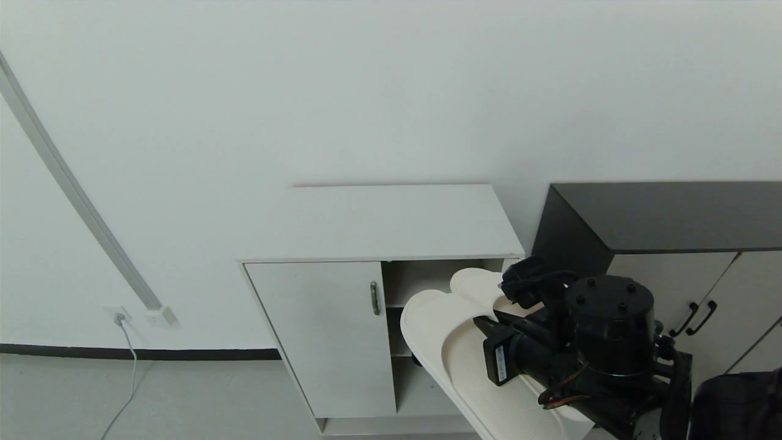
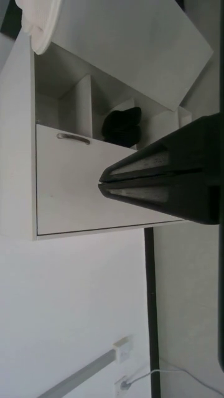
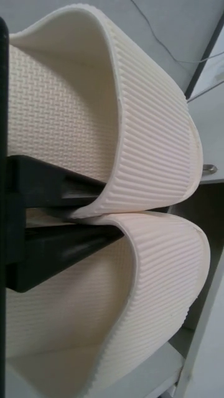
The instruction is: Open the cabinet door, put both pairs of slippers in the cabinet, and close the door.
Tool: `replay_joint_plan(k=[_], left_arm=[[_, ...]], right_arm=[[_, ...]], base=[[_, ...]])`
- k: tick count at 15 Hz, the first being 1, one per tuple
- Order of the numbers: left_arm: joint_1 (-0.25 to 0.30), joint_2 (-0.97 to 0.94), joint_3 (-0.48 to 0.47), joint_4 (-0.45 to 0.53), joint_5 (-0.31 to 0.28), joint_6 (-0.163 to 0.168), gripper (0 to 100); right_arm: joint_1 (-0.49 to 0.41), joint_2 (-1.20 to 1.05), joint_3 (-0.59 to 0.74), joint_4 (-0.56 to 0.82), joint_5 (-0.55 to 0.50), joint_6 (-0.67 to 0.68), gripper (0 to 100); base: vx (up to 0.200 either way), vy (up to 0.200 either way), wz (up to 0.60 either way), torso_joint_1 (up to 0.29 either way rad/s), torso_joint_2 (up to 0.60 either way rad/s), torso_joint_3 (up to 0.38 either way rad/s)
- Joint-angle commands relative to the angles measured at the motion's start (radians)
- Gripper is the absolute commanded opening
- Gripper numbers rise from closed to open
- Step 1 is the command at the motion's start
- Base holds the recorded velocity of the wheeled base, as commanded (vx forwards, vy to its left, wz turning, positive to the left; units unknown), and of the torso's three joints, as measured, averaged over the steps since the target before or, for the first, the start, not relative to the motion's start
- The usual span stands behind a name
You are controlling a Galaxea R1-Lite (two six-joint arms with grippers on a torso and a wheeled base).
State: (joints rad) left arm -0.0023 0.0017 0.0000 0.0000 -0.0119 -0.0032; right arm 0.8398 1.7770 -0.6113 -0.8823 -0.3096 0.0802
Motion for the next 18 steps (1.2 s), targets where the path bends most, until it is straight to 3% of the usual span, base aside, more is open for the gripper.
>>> replay_joint_plan(k=[1, 8, 18], left_arm=[[0.001, 0.0, 0.0, 0.0, 0.0, 0.002, 0], [0.001, 0.0, 0.0, 0.0, 0.0, 0.002, 0], [0.001, 0.0, 0.0, 0.0, 0.0, 0.002, 0]], right_arm=[[-0.002, 0.002, 0.007, -0.006, 0.001, 0.0, 0], [-0.002, 0.019, 0.008, -0.009, 0.003, 0.0, 0], [0.001, 0.028, 0.016, -0.03, 0.001, -0.002, 0]], base=[[0.0, 0.0, 0.0, 0.0, 0.0, 0.0], [0.0, 0.0, 0.0, -0.012, 0.03, 0.016], [0.0, 0.0, 0.0, -0.187, 0.43, 0.241]])
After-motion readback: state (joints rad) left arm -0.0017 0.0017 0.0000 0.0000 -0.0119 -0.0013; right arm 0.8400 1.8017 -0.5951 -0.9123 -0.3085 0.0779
